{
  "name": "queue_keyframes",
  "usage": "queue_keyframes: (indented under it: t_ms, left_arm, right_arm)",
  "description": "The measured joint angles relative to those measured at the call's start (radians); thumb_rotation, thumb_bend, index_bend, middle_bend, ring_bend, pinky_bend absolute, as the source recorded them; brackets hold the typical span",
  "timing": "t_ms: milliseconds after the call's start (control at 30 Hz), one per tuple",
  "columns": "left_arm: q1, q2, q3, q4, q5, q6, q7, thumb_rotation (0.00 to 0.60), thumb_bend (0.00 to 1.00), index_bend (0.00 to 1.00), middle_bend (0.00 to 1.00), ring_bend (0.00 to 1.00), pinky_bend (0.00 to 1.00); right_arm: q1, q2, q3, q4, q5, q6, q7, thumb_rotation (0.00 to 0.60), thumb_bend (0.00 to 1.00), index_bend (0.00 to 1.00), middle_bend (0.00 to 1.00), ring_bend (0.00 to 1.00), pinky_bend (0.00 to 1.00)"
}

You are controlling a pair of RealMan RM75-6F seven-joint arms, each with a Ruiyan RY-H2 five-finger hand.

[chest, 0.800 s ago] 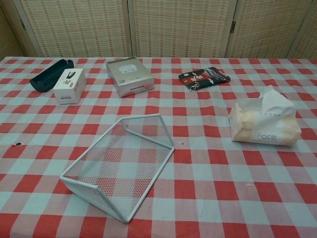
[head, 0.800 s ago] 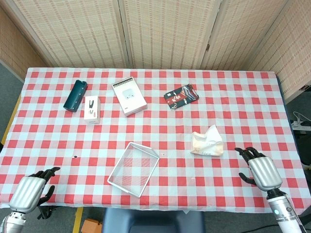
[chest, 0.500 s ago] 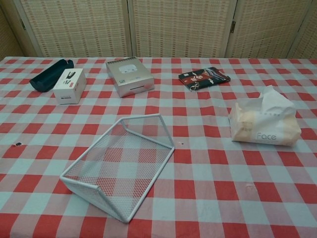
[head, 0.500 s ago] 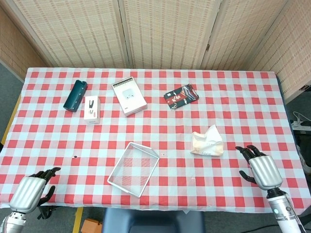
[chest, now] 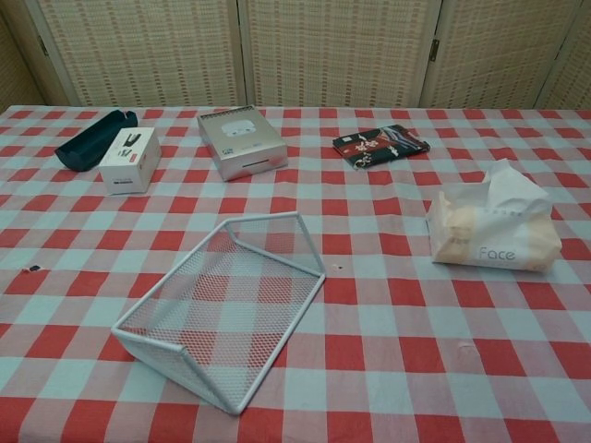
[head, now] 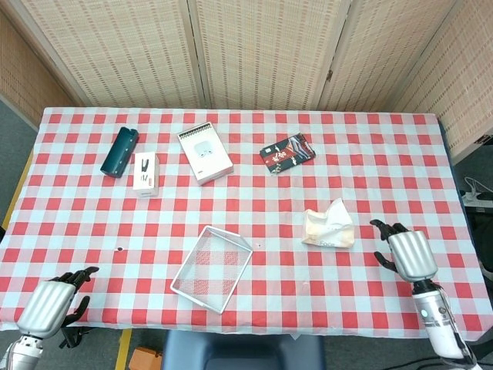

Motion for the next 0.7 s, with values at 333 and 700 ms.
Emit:
queue_keyframes:
  t_ms: [333,700]
  left_arm:
    - [-0.004,0.003,0.003,-0.002,-0.001,-0.007,0.001,0.6,0.47,0.23,0.38,0.38,0.58]
    - [-0.005,0.005,0.003,0.001,-0.002,-0.01,-0.008,0.6,0.47,0.23,0.38,0.38,0.58]
  right_arm:
    - [0.113,-0.128,0.06,0.103,0.091,-0.138,-0.012,0.6,0.13,0.18,0.55,0.47,0.91]
    - [0.168,-0.239,0.07,0.224,0.101,-0.158,0.006,0.6,0.16,0.4,0.63,0.55,0.96]
